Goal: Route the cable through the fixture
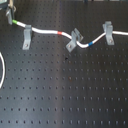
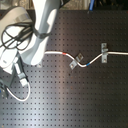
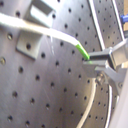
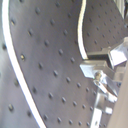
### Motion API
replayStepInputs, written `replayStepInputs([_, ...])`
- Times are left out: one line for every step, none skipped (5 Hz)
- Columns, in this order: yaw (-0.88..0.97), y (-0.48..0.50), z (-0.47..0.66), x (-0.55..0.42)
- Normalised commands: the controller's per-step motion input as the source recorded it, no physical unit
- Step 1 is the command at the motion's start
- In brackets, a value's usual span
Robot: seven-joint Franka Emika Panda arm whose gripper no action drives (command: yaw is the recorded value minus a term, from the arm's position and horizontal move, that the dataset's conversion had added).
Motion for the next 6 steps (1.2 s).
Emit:
replayStepInputs([0.14, -0.145, -0.54, 0.312])
replayStepInputs([0.52, -0.062, -0.19, 0.124])
replayStepInputs([0.9, 0.0, 0.05, -0.001])
replayStepInputs([0.88, -0.001, 0.09, -0.001])
replayStepInputs([0.81, -0.01, 0.16, -0.009])
replayStepInputs([0.68, -0.061, 0.27, -0.07])
